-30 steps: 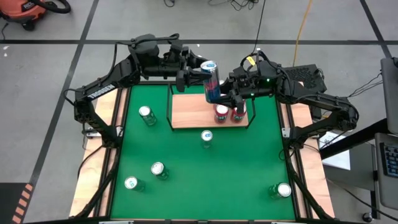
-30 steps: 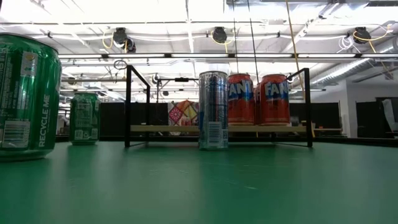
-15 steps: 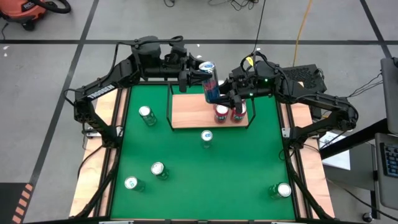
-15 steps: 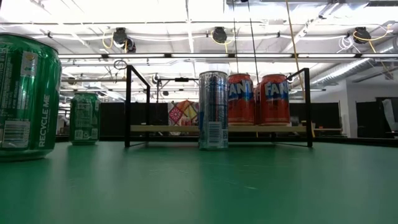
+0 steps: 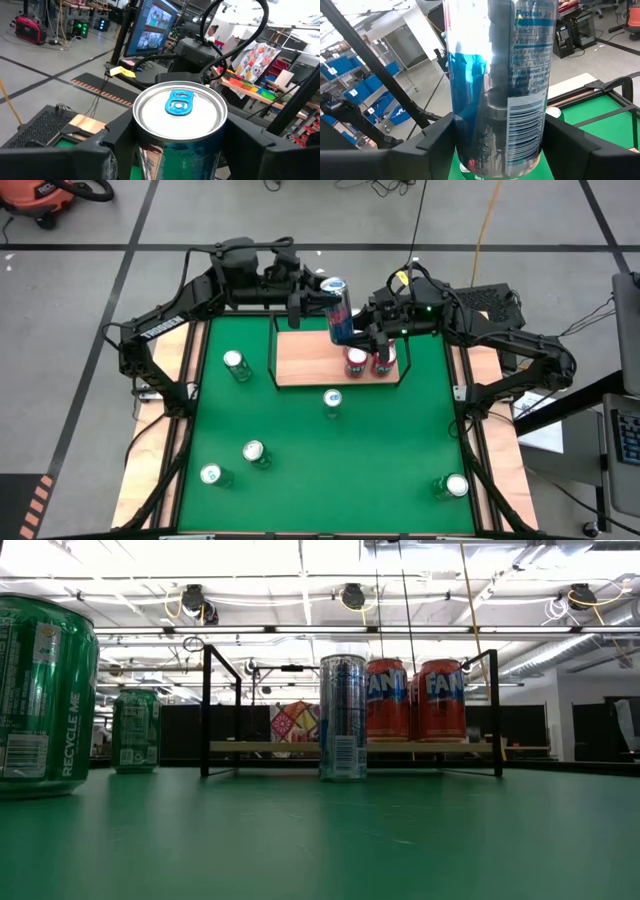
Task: Place canned beverage on shelf
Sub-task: Put the blue soda can on the shelf
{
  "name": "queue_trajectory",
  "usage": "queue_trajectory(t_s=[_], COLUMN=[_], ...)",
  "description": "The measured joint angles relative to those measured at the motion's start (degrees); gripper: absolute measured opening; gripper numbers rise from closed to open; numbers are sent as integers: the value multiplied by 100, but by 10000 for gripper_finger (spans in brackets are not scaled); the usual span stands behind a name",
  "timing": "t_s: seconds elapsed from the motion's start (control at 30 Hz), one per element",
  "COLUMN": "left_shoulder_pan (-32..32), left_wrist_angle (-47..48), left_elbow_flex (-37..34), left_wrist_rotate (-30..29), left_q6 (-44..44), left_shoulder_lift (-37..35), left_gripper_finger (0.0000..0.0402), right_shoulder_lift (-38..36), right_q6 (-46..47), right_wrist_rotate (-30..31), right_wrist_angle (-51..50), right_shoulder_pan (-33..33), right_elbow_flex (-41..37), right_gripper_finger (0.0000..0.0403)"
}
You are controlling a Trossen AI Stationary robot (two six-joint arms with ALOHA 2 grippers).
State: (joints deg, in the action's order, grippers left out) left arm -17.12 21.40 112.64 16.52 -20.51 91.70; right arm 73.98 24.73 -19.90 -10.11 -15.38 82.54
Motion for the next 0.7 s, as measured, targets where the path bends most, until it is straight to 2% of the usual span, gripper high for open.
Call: queue_trajectory(t_s=[0.2,0.43,0.7], left_shoulder_pan=[33,40,52], left_wrist_angle=[-120,-10,393], left_elbow_flex=[0,-6,-58], left_wrist_rotate=[-32,-100,-499], left_q6=[128,717,749], left_shoulder_lift=[7,27,35], left_gripper_finger=[229,229,228], right_shoulder_lift=[-120,-465,-803], right_q6=[195,314,212], right_wrist_rotate=[57,559,920], right_wrist_angle=[-280,-1564,-2626], right_shoulder_pan=[-74,-240,-354], right_elbow_flex=[0,6,0], right_gripper_finger=[286,330,340])
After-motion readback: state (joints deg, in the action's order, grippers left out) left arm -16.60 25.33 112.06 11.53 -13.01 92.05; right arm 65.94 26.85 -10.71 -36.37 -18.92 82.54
